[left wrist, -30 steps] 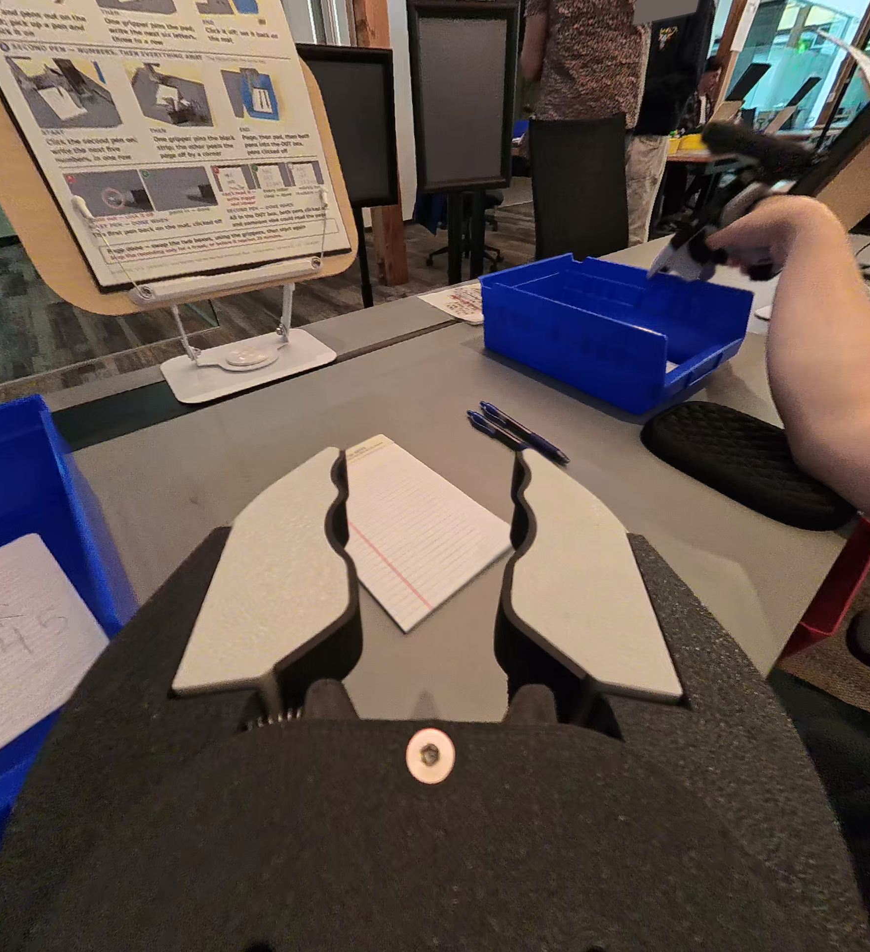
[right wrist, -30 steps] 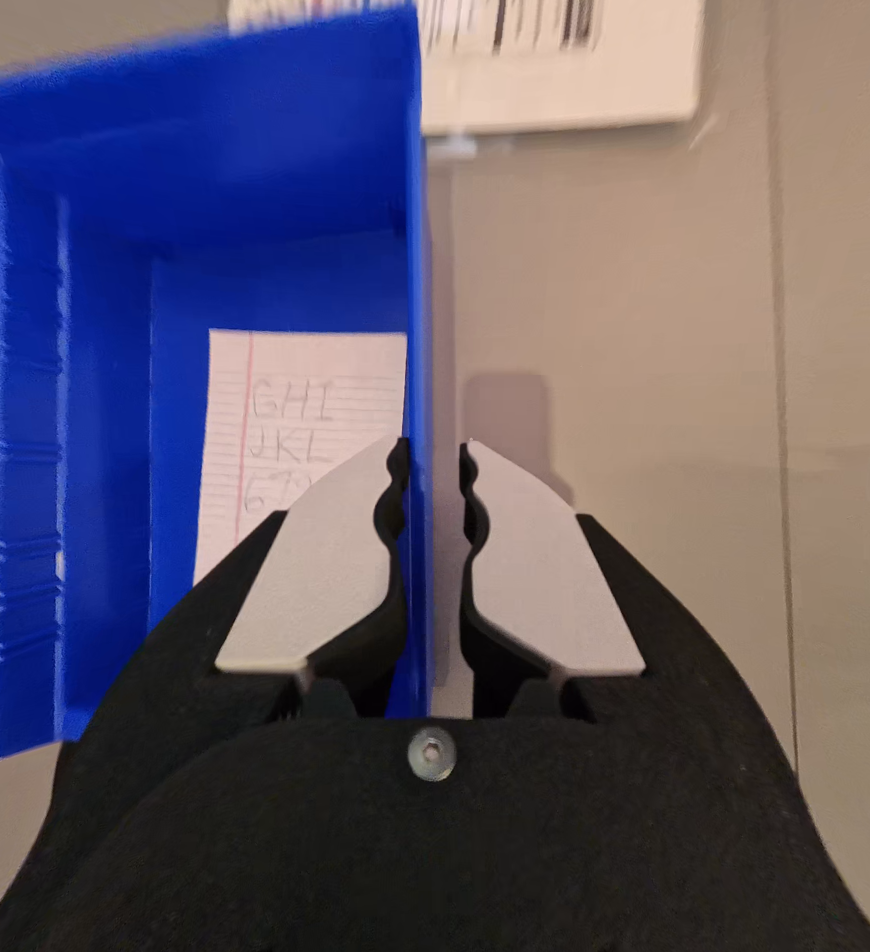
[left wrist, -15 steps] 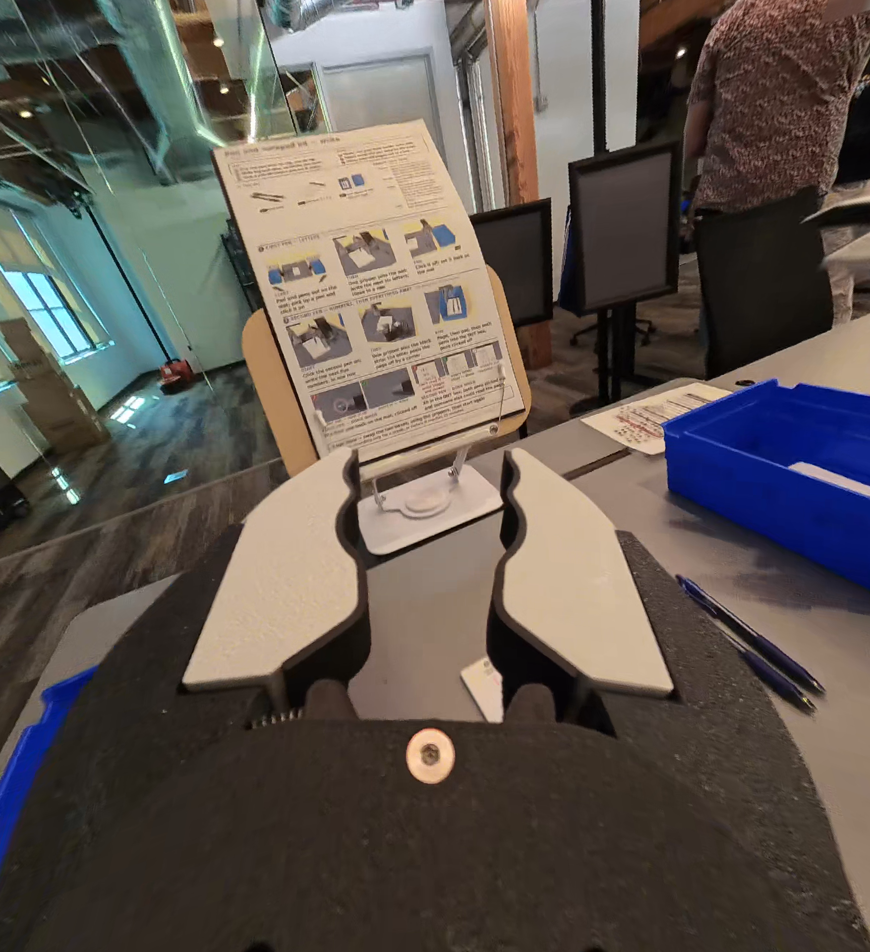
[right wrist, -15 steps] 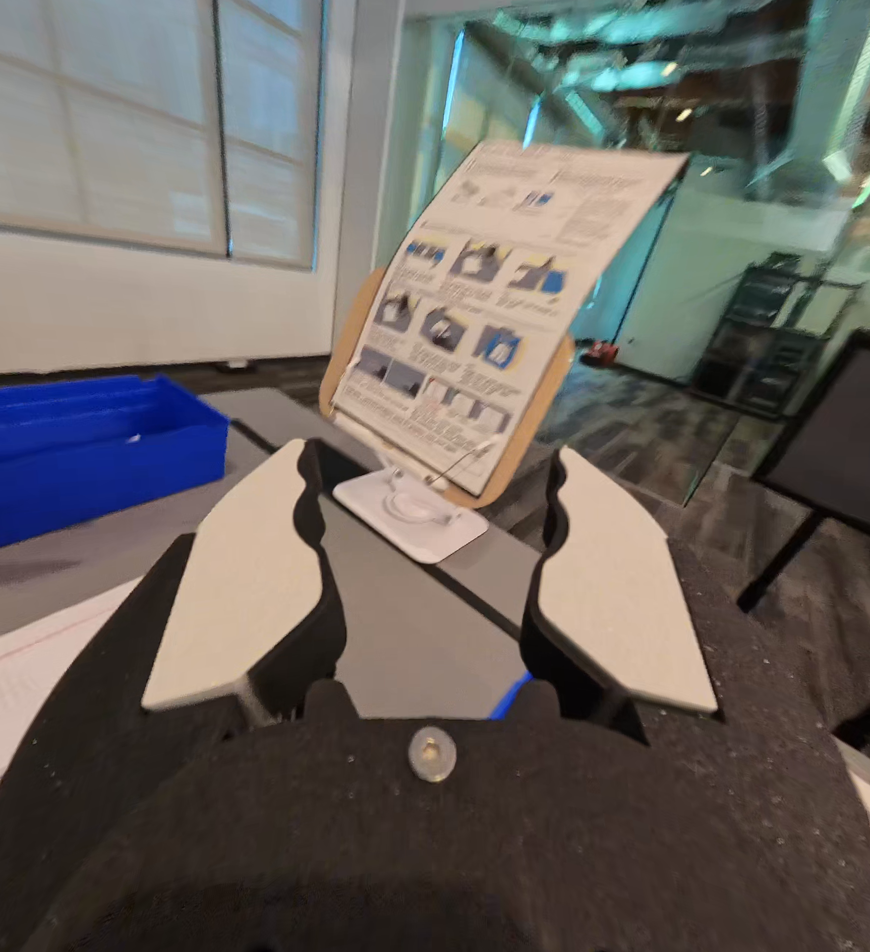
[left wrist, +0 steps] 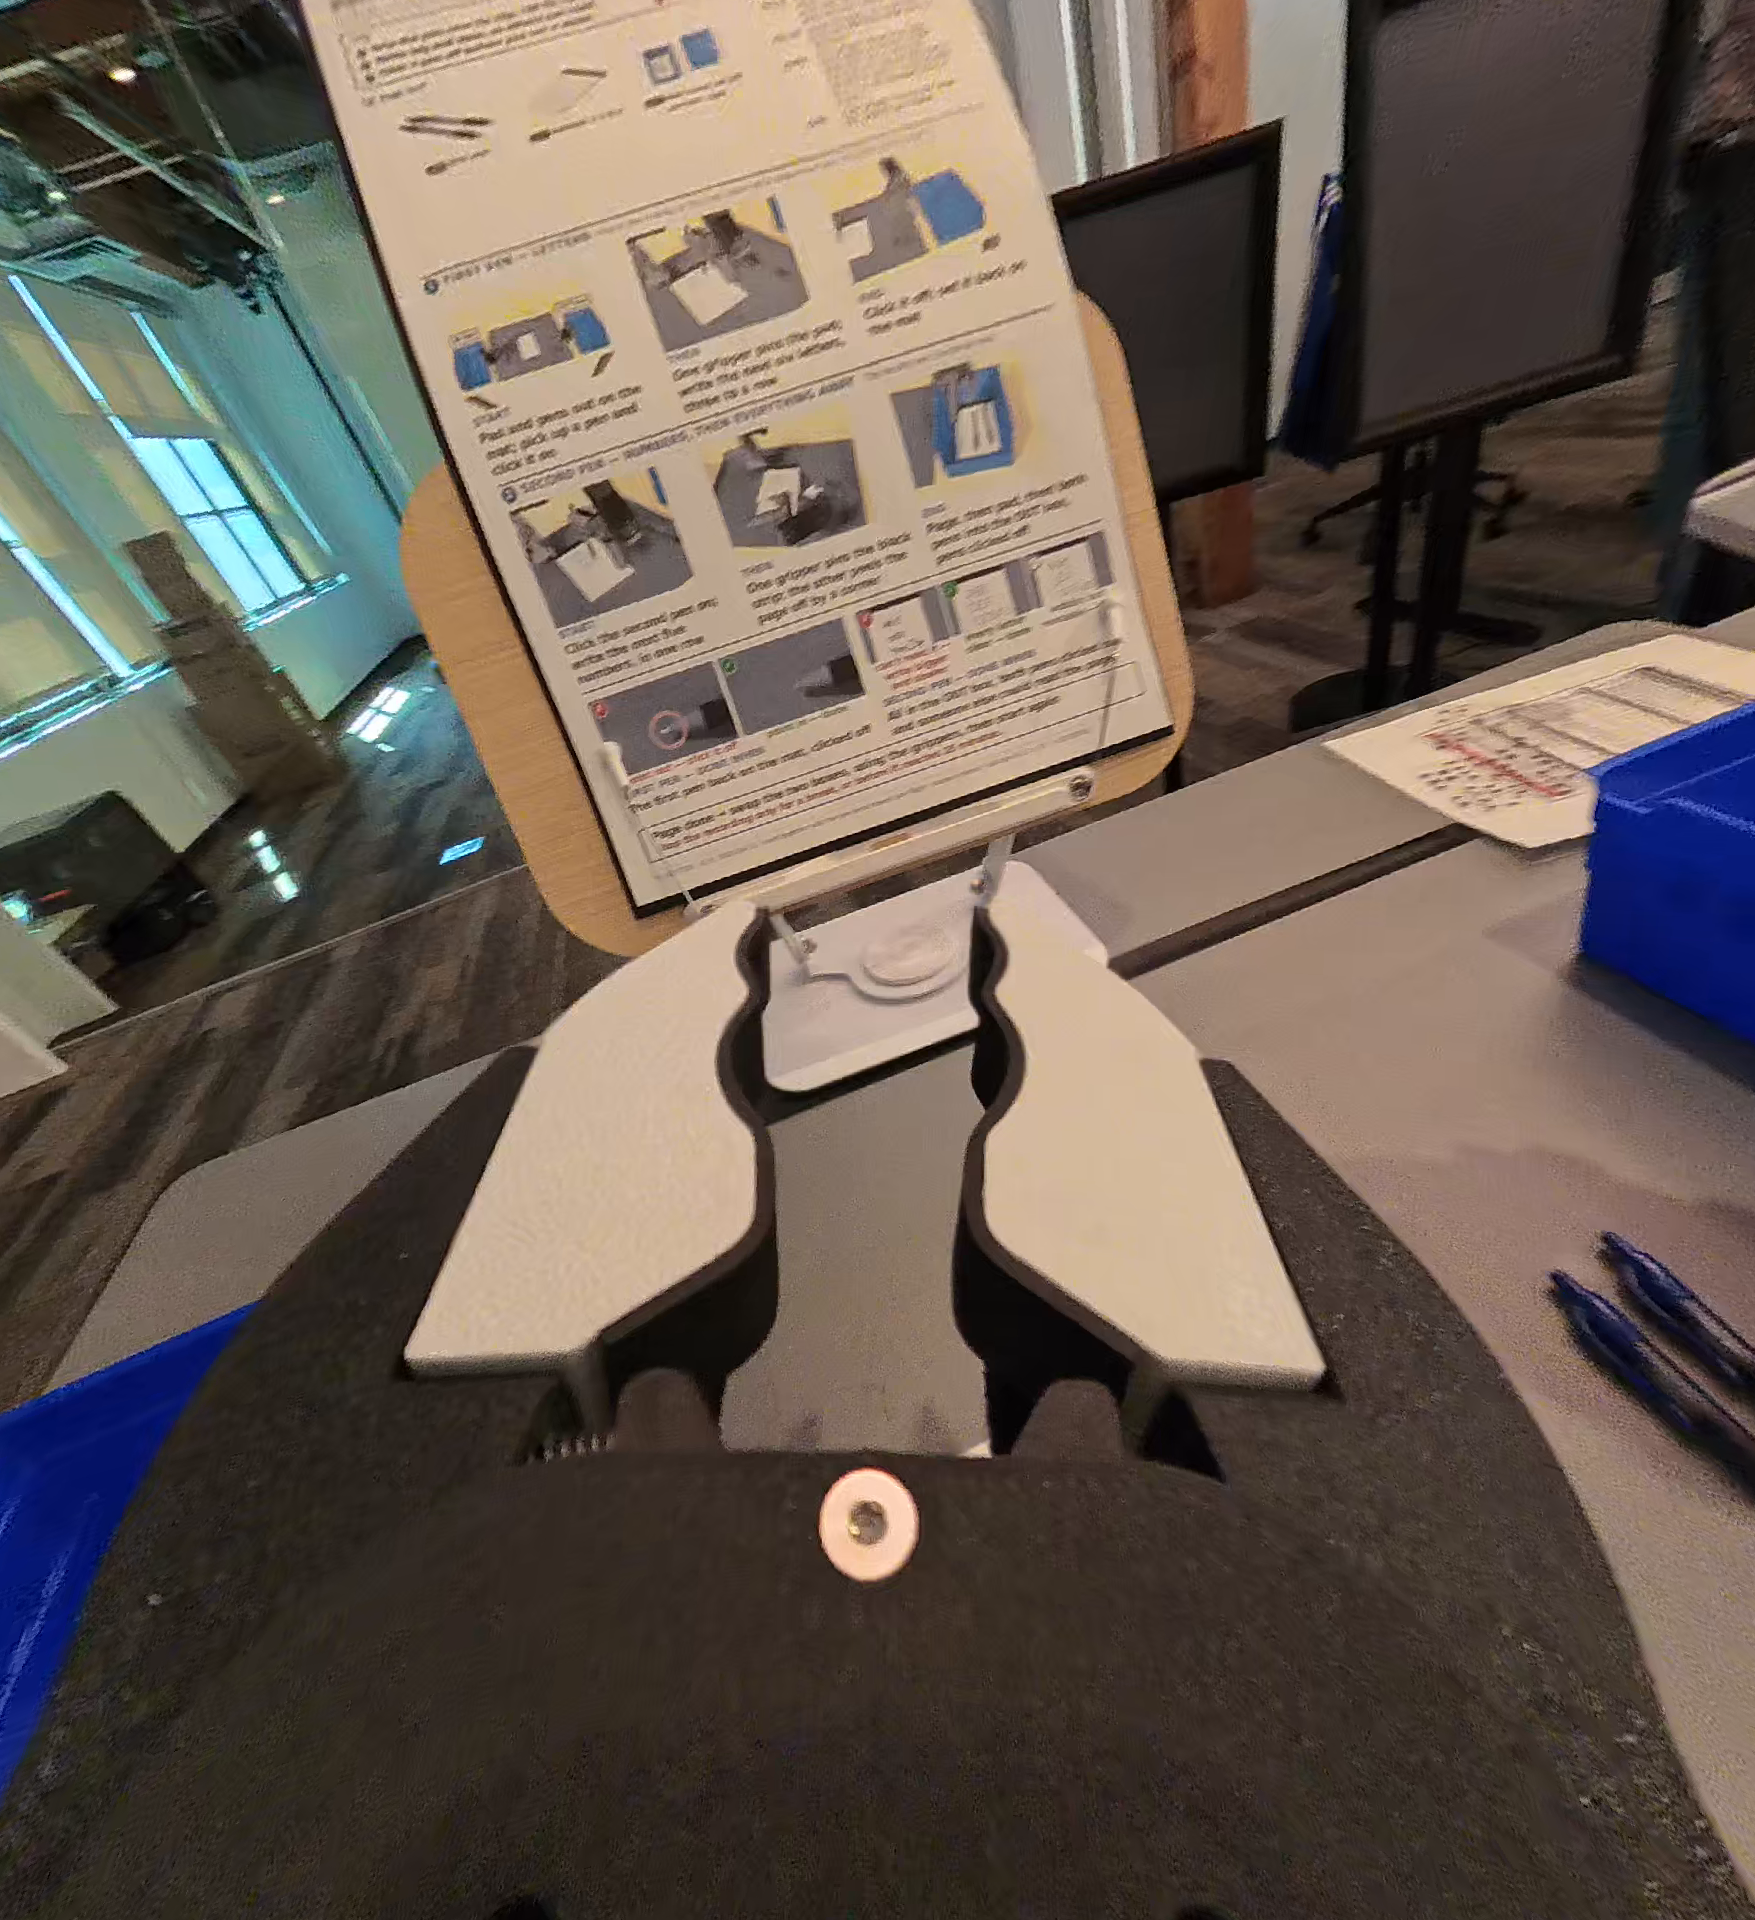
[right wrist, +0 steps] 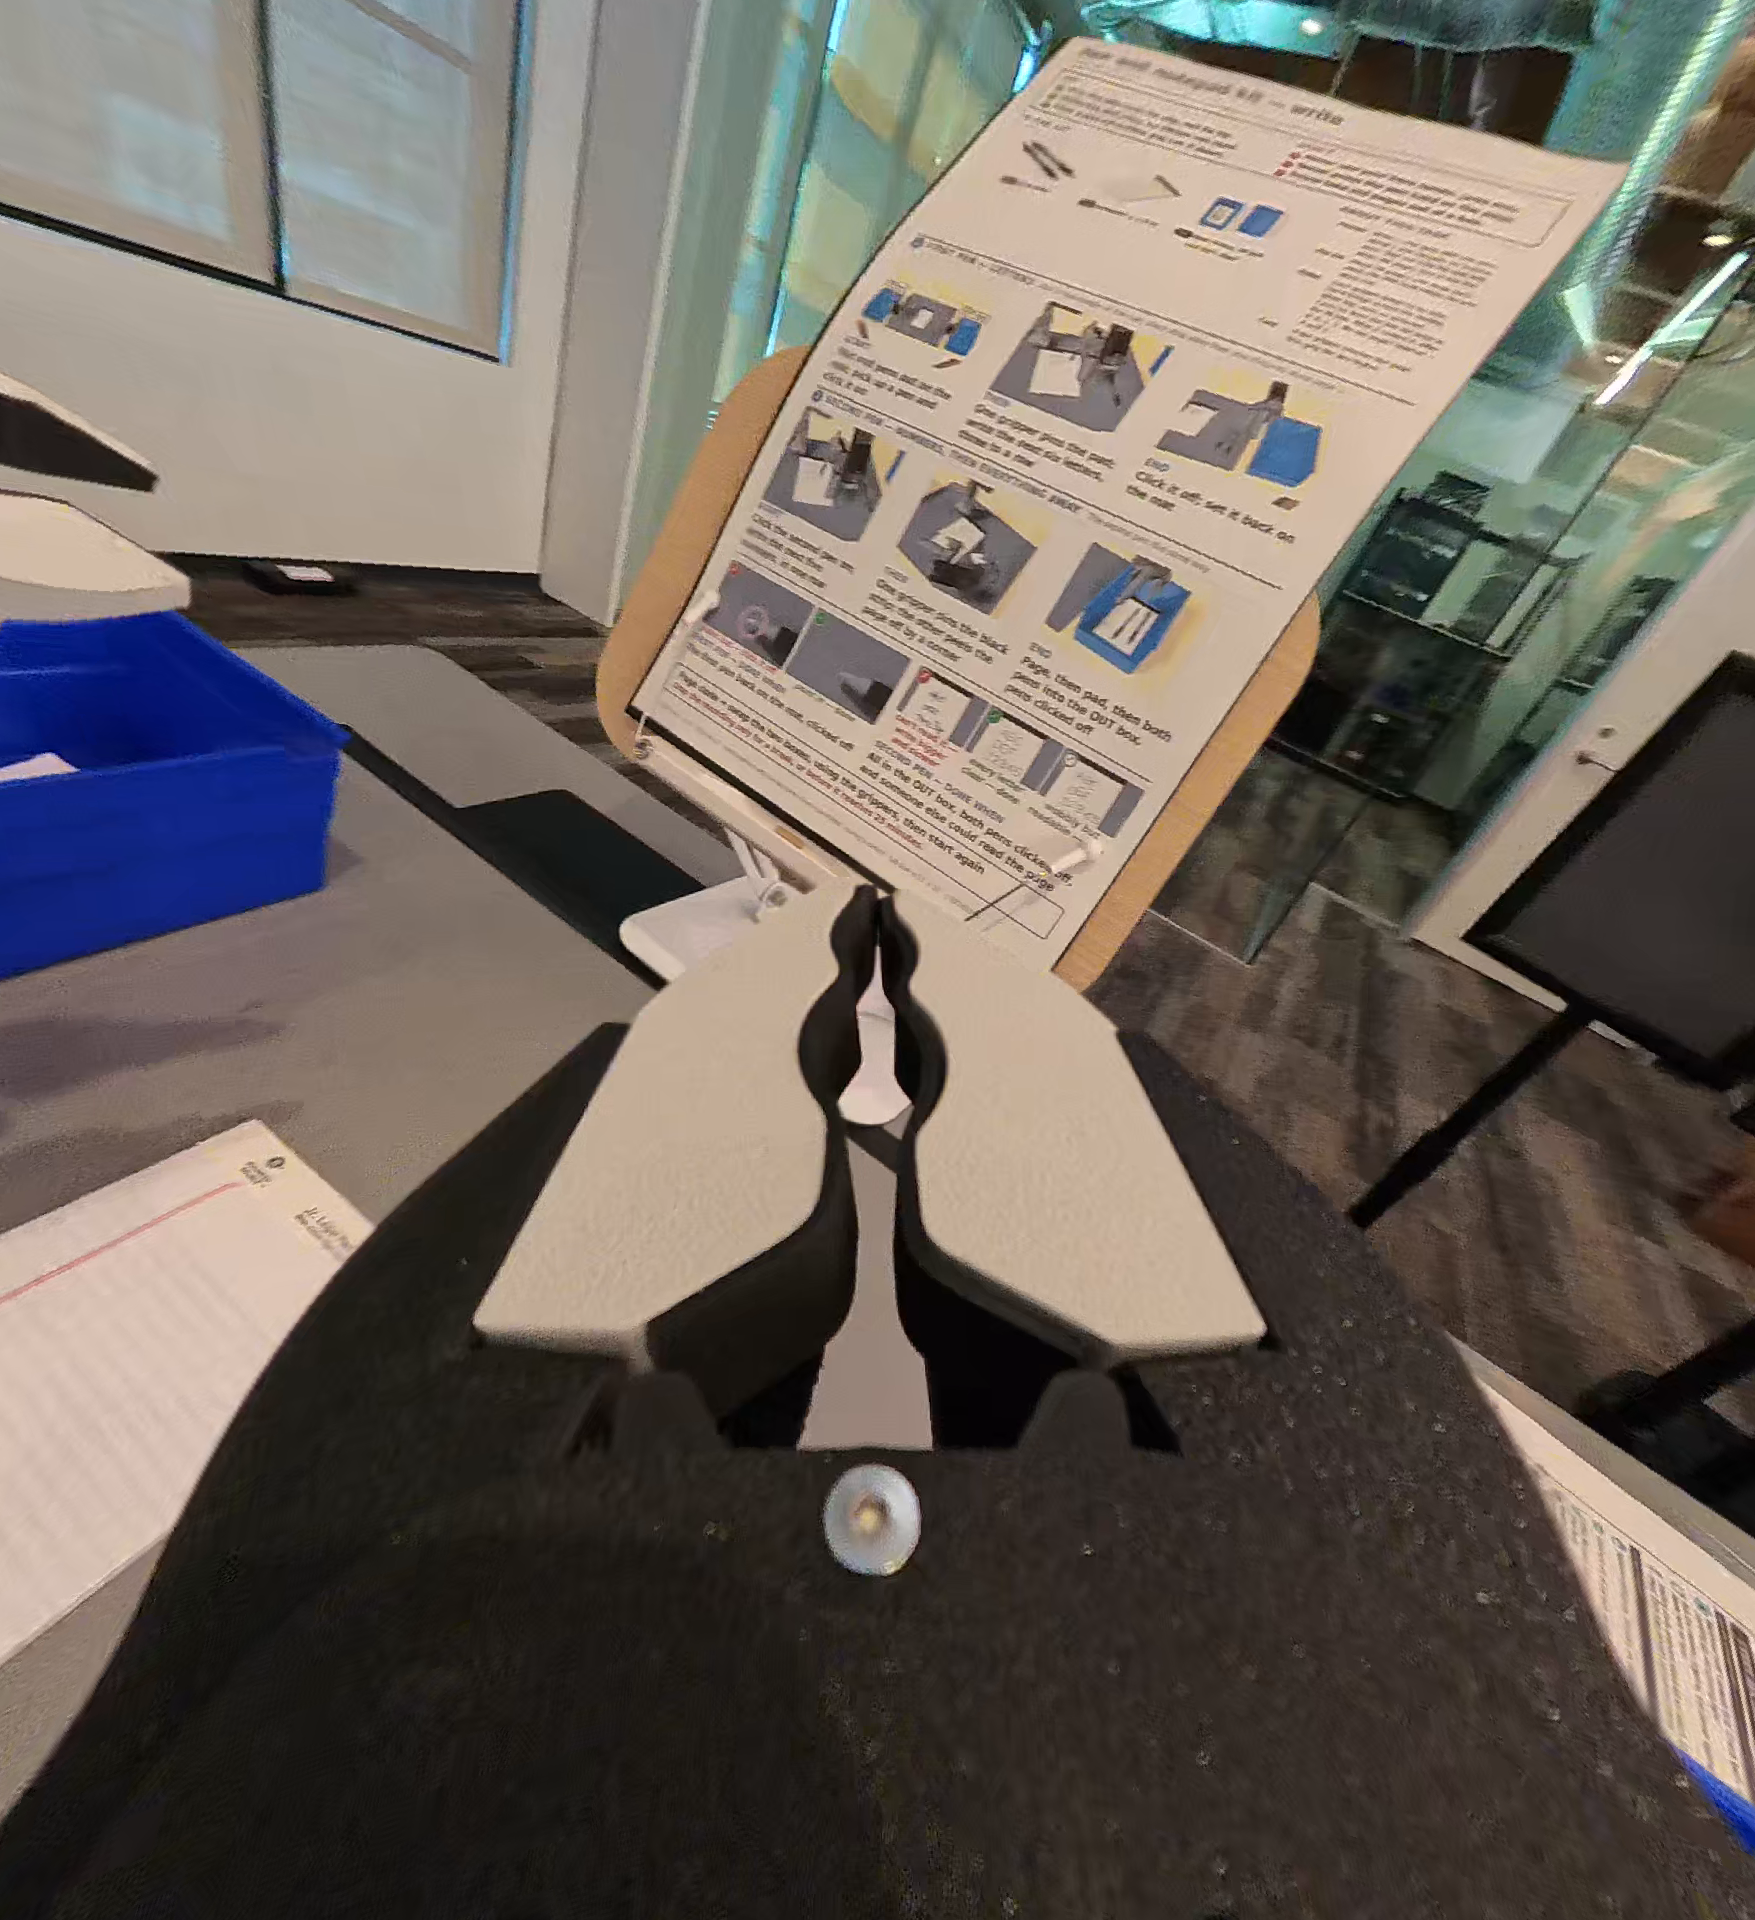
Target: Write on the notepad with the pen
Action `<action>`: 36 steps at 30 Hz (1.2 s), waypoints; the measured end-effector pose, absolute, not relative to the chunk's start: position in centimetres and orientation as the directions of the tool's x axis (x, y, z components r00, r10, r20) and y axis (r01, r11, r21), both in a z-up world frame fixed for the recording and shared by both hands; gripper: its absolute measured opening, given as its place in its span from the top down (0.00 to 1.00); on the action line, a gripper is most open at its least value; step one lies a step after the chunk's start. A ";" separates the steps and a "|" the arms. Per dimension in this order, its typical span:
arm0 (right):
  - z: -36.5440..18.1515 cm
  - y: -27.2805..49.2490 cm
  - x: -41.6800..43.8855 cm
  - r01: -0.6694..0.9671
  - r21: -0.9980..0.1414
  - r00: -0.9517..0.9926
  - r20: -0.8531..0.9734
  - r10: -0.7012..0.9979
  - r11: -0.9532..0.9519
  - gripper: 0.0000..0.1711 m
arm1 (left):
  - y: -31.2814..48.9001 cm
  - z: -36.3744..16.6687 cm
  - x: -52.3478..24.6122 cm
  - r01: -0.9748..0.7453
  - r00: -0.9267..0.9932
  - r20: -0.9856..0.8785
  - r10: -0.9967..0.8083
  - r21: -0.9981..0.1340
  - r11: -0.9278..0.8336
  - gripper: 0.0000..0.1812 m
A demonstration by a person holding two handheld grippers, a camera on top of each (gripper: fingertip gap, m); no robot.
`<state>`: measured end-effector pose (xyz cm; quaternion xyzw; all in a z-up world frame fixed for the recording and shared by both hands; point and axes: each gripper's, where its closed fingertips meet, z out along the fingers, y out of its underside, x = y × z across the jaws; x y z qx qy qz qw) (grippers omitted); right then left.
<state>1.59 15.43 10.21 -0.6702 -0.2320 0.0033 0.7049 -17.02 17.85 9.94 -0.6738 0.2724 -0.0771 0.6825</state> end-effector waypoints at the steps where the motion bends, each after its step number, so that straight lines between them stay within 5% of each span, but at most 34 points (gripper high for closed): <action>1: 9.9 15.6 1.5 0.304 -0.948 0.895 0.319 0.311 0.100 1.00 | 18.4 9.5 -17.1 -0.268 0.848 -0.270 -0.456 -0.961 0.072 0.82; 7: 8.2 16.2 -0.8 0.133 -0.987 0.883 0.160 0.441 0.092 0.87 | 21.6 6.0 -18.0 -0.272 0.875 -0.230 -0.425 -0.961 -0.040 0.85; 10: 7.9 16.3 -0.8 0.056 -0.994 0.887 0.094 0.452 0.097 0.98 | 22.6 5.3 -18.9 -0.283 0.899 -0.249 -0.360 -0.958 -0.044 0.89; 14: 7.8 16.6 0.8 0.121 -0.982 0.932 0.162 0.323 0.143 1.00 | 22.8 4.2 -18.7 -0.271 0.910 -0.236 -0.341 -0.961 -0.058 0.95; 28: 6.3 17.3 0.2 0.297 -0.948 0.912 0.316 0.260 0.111 1.00 | 21.2 5.9 -17.9 -0.208 0.886 -0.187 -0.424 -0.978 -0.005 0.99; 33: 3.3 17.4 -0.9 0.347 -0.931 0.868 0.273 0.414 -0.114 1.00 | 20.1 7.3 -18.7 -0.178 0.863 -0.157 -0.479 -0.984 0.001 1.00; 36: -1.3 15.6 -1.5 0.406 -0.800 0.831 0.123 0.542 -0.441 1.00 | 19.4 7.7 -19.2 -0.199 0.846 -0.156 -0.510 -0.980 -0.030 1.00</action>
